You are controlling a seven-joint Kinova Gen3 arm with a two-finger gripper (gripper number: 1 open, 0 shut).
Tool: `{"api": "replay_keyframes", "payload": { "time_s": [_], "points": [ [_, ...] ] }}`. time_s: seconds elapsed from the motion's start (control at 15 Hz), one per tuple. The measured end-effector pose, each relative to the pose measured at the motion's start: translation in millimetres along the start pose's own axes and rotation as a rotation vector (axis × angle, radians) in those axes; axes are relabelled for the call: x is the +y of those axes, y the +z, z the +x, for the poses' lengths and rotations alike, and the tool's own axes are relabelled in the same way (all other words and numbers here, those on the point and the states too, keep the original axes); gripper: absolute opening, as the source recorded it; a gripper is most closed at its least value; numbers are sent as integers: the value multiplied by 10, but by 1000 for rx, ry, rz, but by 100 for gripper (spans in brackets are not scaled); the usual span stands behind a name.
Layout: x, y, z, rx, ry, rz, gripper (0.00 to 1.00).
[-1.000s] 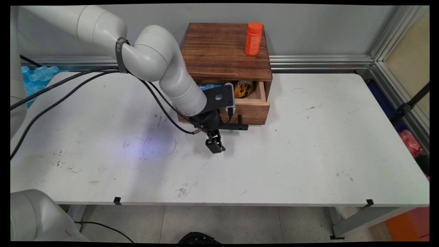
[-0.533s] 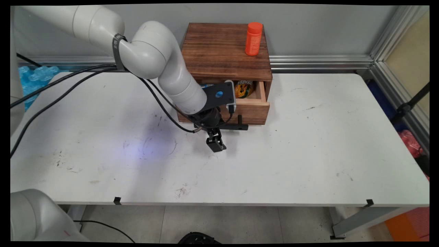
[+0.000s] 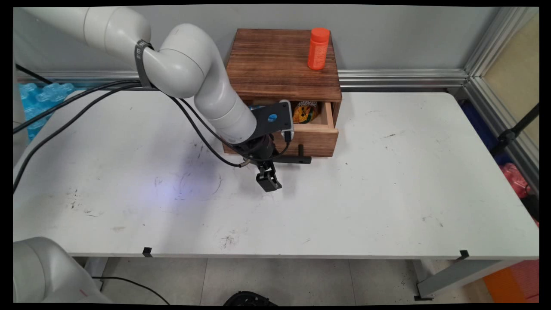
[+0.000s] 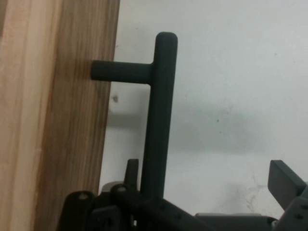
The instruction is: Open the drawer
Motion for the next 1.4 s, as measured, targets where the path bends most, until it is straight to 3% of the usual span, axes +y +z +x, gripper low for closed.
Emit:
{"api": "replay_keyframes", "payload": {
  "time_s": [1.4],
  "points": [
    [220, -60, -125, -23, -14, -37, 100]
  ]
}}
